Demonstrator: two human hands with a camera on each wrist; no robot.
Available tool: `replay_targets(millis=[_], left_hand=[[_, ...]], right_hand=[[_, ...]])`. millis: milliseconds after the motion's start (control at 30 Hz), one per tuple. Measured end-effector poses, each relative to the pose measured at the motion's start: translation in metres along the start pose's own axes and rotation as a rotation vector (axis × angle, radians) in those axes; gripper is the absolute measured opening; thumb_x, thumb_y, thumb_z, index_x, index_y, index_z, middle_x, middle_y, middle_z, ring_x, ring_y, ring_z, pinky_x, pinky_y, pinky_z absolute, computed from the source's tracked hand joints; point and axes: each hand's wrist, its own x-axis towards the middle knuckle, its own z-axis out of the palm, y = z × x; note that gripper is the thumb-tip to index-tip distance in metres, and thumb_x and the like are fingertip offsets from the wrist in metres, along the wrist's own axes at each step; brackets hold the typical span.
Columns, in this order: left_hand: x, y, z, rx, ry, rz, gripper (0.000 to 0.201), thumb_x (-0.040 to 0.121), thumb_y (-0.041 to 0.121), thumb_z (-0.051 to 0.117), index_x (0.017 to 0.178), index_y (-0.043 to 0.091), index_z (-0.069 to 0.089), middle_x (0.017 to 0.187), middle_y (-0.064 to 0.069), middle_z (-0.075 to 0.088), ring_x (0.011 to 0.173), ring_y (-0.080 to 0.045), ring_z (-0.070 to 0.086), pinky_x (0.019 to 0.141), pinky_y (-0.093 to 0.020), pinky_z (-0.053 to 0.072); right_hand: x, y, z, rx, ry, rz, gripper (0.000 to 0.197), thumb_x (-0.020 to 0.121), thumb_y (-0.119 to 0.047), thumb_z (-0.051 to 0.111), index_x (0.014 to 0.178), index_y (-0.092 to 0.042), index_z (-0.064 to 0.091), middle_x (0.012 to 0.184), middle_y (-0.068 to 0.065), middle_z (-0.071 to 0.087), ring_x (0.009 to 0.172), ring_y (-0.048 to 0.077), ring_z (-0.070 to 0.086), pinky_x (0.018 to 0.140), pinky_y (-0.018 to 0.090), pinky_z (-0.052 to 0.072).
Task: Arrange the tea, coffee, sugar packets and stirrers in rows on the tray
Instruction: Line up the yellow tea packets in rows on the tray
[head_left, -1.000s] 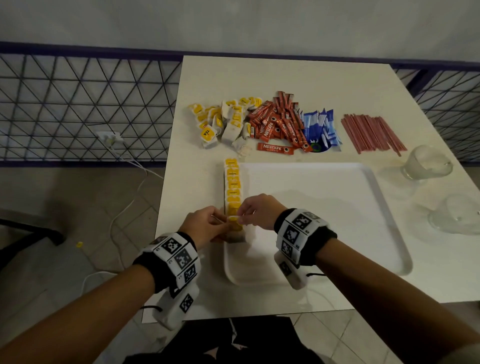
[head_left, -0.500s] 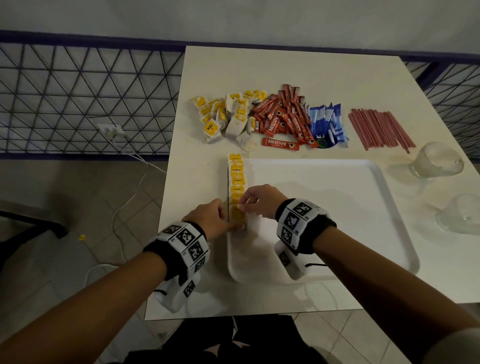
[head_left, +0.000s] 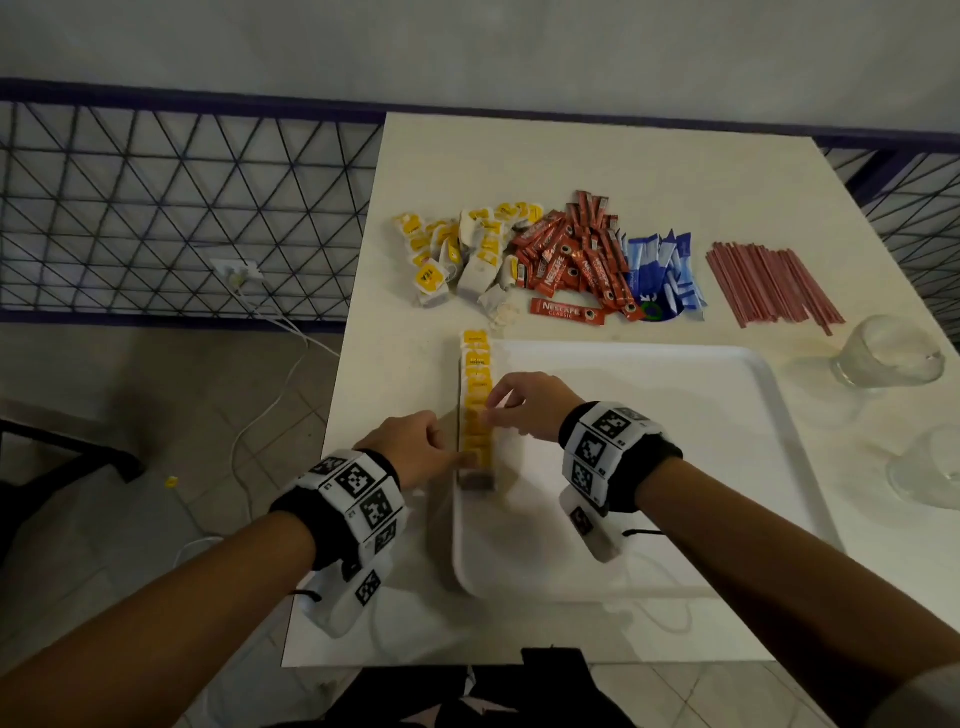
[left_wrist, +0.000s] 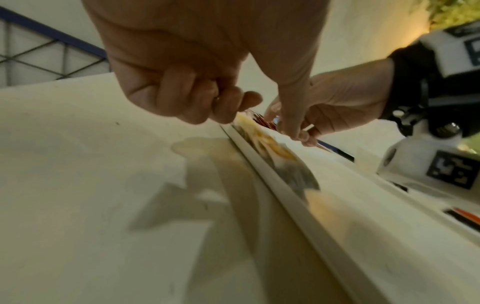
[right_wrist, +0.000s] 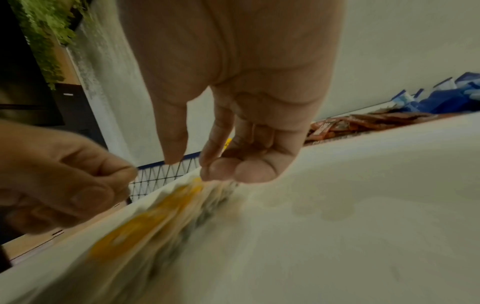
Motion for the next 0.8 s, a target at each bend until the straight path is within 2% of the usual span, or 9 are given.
replay_targets(millis=[67, 167, 233, 300, 367, 467, 633, 733, 800], left_hand=[[0.009, -0.001, -0.016, -0.051, 0.058, -0.015, 0.041, 0.075, 0.055, 0.066, 0.069, 0.022, 0.042, 0.07, 0.005, 0.05, 0.072, -0.016, 0.048, 0.062, -0.026, 0.037], [0.029, -0.001, -0.05, -0.161, 0.162, -0.043, 0.036, 0.078, 0.049, 0.067, 0.07, 0.021, 0.046, 0.072, 0.005, 0.051, 0.075, -0.016, 0.049, 0.057, -0.022, 0.035], [0.042, 0.002, -0.071, -0.247, 0.186, -0.071, 0.035, 0.079, 0.047, 0.066, 0.072, 0.02, 0.046, 0.071, 0.003, 0.052, 0.067, -0.016, 0.047, 0.056, -0.025, 0.035], [0.054, 0.006, -0.087, -0.317, 0.196, -0.104, 0.033, 0.082, 0.044, 0.064, 0.073, 0.02, 0.044, 0.07, 0.002, 0.052, 0.06, -0.013, 0.043, 0.052, -0.024, 0.033], [0.065, 0.009, -0.098, -0.378, 0.214, -0.119, 0.03, 0.084, 0.04, 0.063, 0.075, 0.019, 0.045, 0.071, 0.002, 0.053, 0.058, -0.012, 0.042, 0.05, -0.023, 0.033], [0.079, 0.011, -0.108, -0.419, 0.227, -0.113, 0.027, 0.084, 0.038, 0.065, 0.081, 0.017, 0.048, 0.073, 0.003, 0.055, 0.059, -0.013, 0.044, 0.051, -0.023, 0.036], [0.102, 0.015, -0.108, -0.482, 0.186, -0.096, 0.023, 0.084, 0.031, 0.066, 0.076, 0.019, 0.047, 0.071, 0.002, 0.055, 0.057, -0.012, 0.043, 0.05, -0.022, 0.034], [0.113, 0.015, -0.103, -0.498, 0.168, -0.074, 0.023, 0.083, 0.032, 0.066, 0.076, 0.02, 0.048, 0.073, 0.002, 0.056, 0.057, -0.013, 0.045, 0.048, -0.022, 0.035], [0.119, 0.015, -0.1, -0.508, 0.146, -0.066, 0.022, 0.083, 0.034, 0.066, 0.077, 0.022, 0.049, 0.076, 0.001, 0.058, 0.059, -0.012, 0.048, 0.05, -0.022, 0.036]], right_hand=[[0.011, -0.008, -0.018, 0.042, 0.045, 0.019, 0.02, 0.085, -0.033, 0.065, 0.095, -0.018, 0.056, 0.08, 0.0, 0.055, 0.065, 0.014, 0.052, 0.053, 0.019, 0.038], [0.033, -0.025, -0.046, 0.117, 0.117, 0.052, 0.029, 0.088, -0.026, 0.061, 0.111, -0.011, 0.053, 0.084, 0.008, 0.058, 0.071, 0.023, 0.056, 0.057, 0.027, 0.046], [0.048, -0.035, -0.061, 0.169, 0.129, 0.078, 0.037, 0.089, -0.02, 0.06, 0.122, -0.009, 0.048, 0.103, 0.017, 0.06, 0.089, 0.032, 0.06, 0.071, 0.038, 0.053], [0.061, -0.041, -0.073, 0.09, 0.147, 0.086, 0.046, 0.089, -0.02, 0.06, 0.13, -0.008, 0.044, 0.12, 0.016, 0.055, 0.105, 0.035, 0.057, 0.084, 0.044, 0.052], [0.074, -0.044, -0.082, 0.015, 0.174, 0.093, 0.057, 0.087, -0.022, 0.063, 0.137, -0.008, 0.037, 0.132, 0.015, 0.05, 0.114, 0.034, 0.053, 0.092, 0.045, 0.049], [0.091, -0.045, -0.09, -0.077, 0.18, 0.112, 0.073, 0.084, -0.026, 0.066, 0.144, -0.01, 0.028, 0.145, 0.013, 0.038, 0.124, 0.035, 0.046, 0.096, 0.044, 0.045], [0.119, -0.048, -0.091, -0.194, 0.176, 0.074, 0.075, 0.086, -0.024, 0.064, 0.144, -0.007, 0.021, 0.15, 0.015, 0.022, 0.138, 0.032, 0.023, 0.109, 0.041, 0.029], [0.144, -0.05, -0.091, -0.196, 0.139, 0.119, 0.091, 0.08, -0.027, 0.071, 0.147, -0.009, 0.012, 0.153, 0.013, 0.013, 0.141, 0.031, 0.018, 0.109, 0.04, 0.027], [0.154, -0.054, -0.091, -0.182, 0.141, 0.154, 0.097, 0.077, -0.025, 0.074, 0.147, -0.006, 0.01, 0.153, 0.015, 0.012, 0.141, 0.031, 0.018, 0.109, 0.039, 0.027]])
